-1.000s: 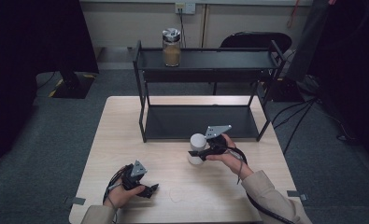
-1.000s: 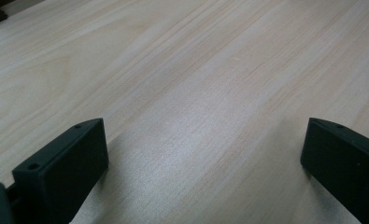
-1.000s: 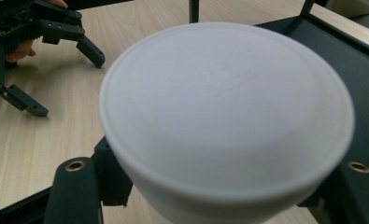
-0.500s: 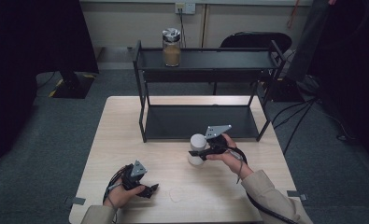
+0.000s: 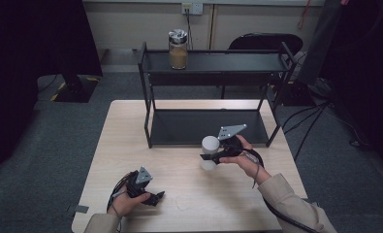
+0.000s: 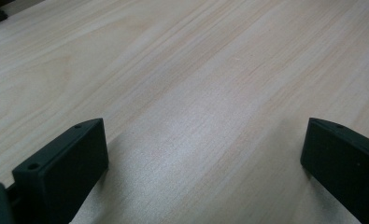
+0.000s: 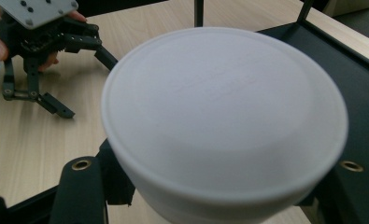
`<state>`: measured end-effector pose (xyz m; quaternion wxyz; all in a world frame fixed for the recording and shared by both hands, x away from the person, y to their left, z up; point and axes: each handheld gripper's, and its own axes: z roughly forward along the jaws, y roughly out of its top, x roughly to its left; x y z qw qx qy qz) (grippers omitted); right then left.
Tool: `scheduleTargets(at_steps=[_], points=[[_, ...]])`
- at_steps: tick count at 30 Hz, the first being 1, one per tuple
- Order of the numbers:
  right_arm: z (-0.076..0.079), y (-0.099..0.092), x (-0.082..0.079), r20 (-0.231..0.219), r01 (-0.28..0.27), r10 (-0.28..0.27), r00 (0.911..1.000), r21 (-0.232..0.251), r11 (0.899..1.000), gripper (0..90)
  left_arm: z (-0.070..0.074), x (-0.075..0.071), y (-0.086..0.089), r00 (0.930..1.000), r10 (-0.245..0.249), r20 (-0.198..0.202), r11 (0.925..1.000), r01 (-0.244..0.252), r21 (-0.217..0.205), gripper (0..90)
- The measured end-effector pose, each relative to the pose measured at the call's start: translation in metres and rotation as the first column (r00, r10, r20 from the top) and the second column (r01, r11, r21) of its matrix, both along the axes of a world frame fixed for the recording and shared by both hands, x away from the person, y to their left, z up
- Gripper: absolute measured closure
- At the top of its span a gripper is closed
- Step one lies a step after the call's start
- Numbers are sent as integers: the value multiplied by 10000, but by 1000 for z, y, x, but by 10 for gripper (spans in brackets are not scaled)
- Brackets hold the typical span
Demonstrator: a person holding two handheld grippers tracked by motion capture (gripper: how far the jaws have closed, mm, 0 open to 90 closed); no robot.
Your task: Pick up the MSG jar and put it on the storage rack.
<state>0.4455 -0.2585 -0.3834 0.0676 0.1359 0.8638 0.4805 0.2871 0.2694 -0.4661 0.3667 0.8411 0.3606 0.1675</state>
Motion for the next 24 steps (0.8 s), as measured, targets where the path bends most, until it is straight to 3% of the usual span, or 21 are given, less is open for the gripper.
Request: scheduleTargets(at_steps=[6, 11, 15, 20, 24], points=[[18, -11, 1, -235, -60, 66, 9997, 272, 9996, 347, 0, 0, 0, 10000, -3, -1, 10000, 3, -3, 0], [41, -14, -1, -202, -2, 2, 9998, 32, 10000, 347, 0, 0, 0, 10000, 0, -2, 10000, 0, -1, 0], [53, -21, 1, -435, 132, -118, 9990, 321, 9994, 348, 0, 0, 0, 10000, 1, -2, 10000, -1, -2, 0], [76, -20, 1, -179, 72, -69, 9998, 170, 9998, 348, 0, 0, 0, 10000, 5, 0, 10000, -5, -6, 0], [96, -19, 3, -257, 80, -77, 9996, 89, 9999, 348, 0, 0, 0, 10000, 10, 0, 10000, -10, -14, 0]])
